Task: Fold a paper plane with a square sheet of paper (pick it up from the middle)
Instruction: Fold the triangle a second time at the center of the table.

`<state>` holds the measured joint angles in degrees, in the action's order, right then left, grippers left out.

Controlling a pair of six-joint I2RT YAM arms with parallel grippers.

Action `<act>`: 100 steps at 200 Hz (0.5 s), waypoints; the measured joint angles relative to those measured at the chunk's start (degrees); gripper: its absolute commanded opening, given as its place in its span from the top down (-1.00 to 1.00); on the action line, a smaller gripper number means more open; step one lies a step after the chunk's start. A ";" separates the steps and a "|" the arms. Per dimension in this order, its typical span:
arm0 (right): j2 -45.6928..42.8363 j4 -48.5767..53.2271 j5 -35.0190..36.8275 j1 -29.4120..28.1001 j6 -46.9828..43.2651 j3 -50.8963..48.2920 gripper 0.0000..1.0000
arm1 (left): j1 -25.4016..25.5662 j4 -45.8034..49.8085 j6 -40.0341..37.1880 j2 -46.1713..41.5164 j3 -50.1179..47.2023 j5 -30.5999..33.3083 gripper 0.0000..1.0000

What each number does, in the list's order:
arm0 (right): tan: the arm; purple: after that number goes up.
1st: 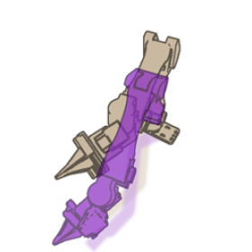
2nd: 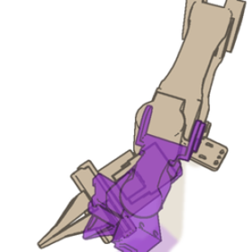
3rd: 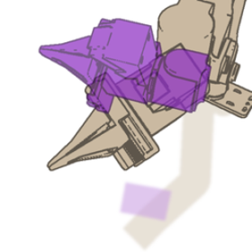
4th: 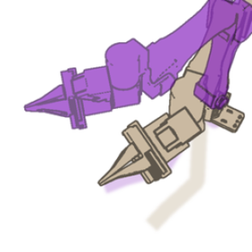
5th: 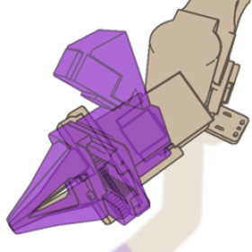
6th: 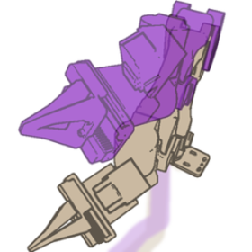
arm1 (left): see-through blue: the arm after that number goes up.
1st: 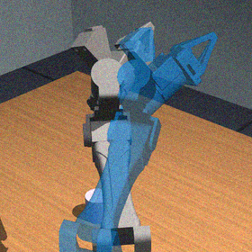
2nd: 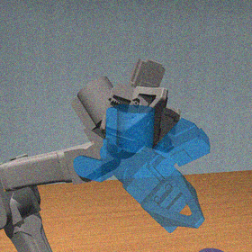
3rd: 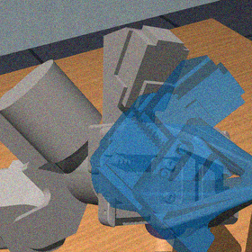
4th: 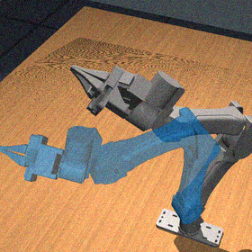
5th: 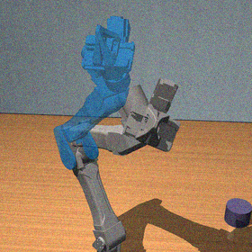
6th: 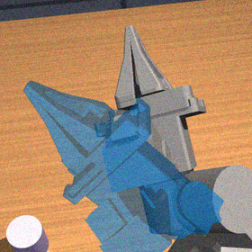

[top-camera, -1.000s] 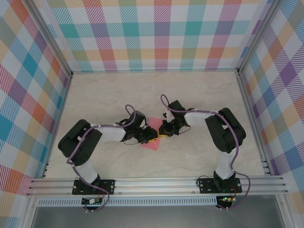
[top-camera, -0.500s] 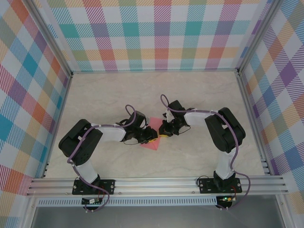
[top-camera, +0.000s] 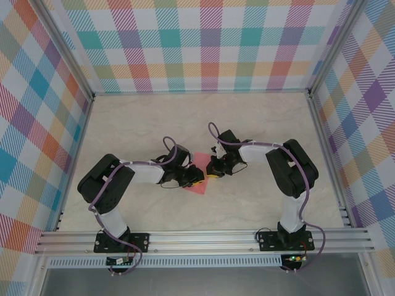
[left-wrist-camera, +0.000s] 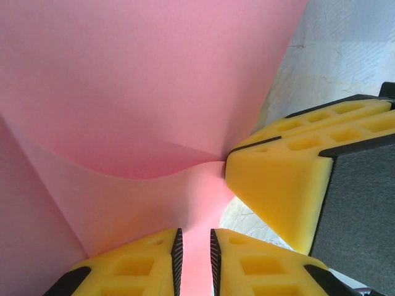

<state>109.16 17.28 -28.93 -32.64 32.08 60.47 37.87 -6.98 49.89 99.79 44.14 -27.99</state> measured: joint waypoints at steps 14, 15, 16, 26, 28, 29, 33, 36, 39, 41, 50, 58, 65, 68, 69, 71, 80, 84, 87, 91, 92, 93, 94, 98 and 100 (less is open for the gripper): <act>0.07 0.13 -0.02 0.00 0.00 0.09 0.81 | 0.00 0.02 0.00 0.02 0.00 0.04 0.57; 0.07 0.13 -0.02 0.00 0.00 0.09 0.81 | 0.00 0.02 0.00 0.02 0.00 0.04 0.57; 0.07 0.15 -0.02 0.00 0.00 0.09 0.81 | 0.00 0.02 0.00 0.02 0.00 0.04 0.57; 0.11 0.20 -0.02 0.00 0.00 0.17 0.80 | 0.00 0.02 0.00 0.02 0.00 0.07 0.57; 0.13 0.26 -0.02 0.00 0.00 0.20 0.80 | 0.00 0.02 0.00 0.02 0.00 0.07 0.56; 0.15 0.26 -0.02 0.00 0.00 0.22 0.80 | 0.00 0.02 0.00 0.02 0.00 0.07 0.56; 0.17 0.37 -0.02 0.00 0.00 0.31 0.79 | 0.00 0.04 0.00 0.02 0.00 0.11 0.57; 0.20 0.37 -0.02 0.00 0.00 0.33 0.79 | 0.00 0.09 0.00 0.02 0.00 0.13 0.57; 0.20 0.42 -0.02 0.00 0.00 0.37 0.78 | 0.00 0.17 0.00 0.02 0.02 0.17 0.57; 0.22 0.42 -0.02 0.00 0.00 0.39 0.77 | 0.00 0.17 0.00 0.02 0.02 0.17 0.57; 0.26 0.46 -0.02 0.00 0.00 0.46 0.74 | 0.00 0.33 0.00 0.02 0.07 0.20 0.57; 0.26 0.68 0.00 0.00 0.00 0.66 0.70 | 0.00 0.46 0.00 0.02 0.07 0.24 0.58; 0.26 0.76 0.07 0.00 0.00 0.81 0.68 | 0.00 0.57 0.00 0.02 0.07 0.35 0.58; 0.26 0.79 0.09 0.00 0.00 0.85 0.66 | 0.00 0.61 0.00 0.02 0.09 0.39 0.58; 0.26 0.79 0.09 0.00 0.00 0.85 0.66 | 0.00 0.61 0.00 0.02 0.11 0.39 0.58; 0.24 0.81 0.20 0.00 0.02 0.90 0.65 | 0.00 0.63 0.00 0.02 0.11 0.42 0.58; 0.13 0.85 0.44 0.00 0.00 0.94 0.63 | 0.00 0.85 0.02 0.02 0.24 0.46 0.58; 0.00 0.85 0.68 0.00 0.00 0.94 0.63 | 0.00 0.90 0.02 0.02 0.28 0.48 0.58; -0.13 0.87 1.01 -0.02 0.00 0.94 0.62 | 0.00 0.90 0.02 0.02 0.31 0.52 0.58; -0.37 0.96 1.40 -0.09 0.00 0.94 0.62 | 0.00 0.96 0.02 0.02 0.31 0.57 0.58; -0.50 1.01 1.64 -0.11 0.02 0.94 0.62 | 0.00 0.96 0.02 0.02 0.31 0.57 0.58; -0.57 1.03 1.75 -0.11 0.00 0.94 0.61 | 0.00 0.98 0.02 0.02 0.31 0.59 0.58; -0.68 1.07 1.90 -0.11 0.02 0.94 0.62 | 0.00 0.98 0.02 0.02 0.31 0.59 0.58; -1.09 1.25 2.43 -0.11 0.02 0.94 0.61 | 0.00 1.01 0.02 0.02 0.33 0.59 0.58; -1.36 1.31 2.71 -0.11 0.02 0.94 0.61 | 0.00 1.01 0.02 0.02 0.33 0.59 0.58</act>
<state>107.81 18.59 -26.22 -32.75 32.10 61.41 37.87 -5.98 49.91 99.81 44.47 -27.40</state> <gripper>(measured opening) 0.190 0.212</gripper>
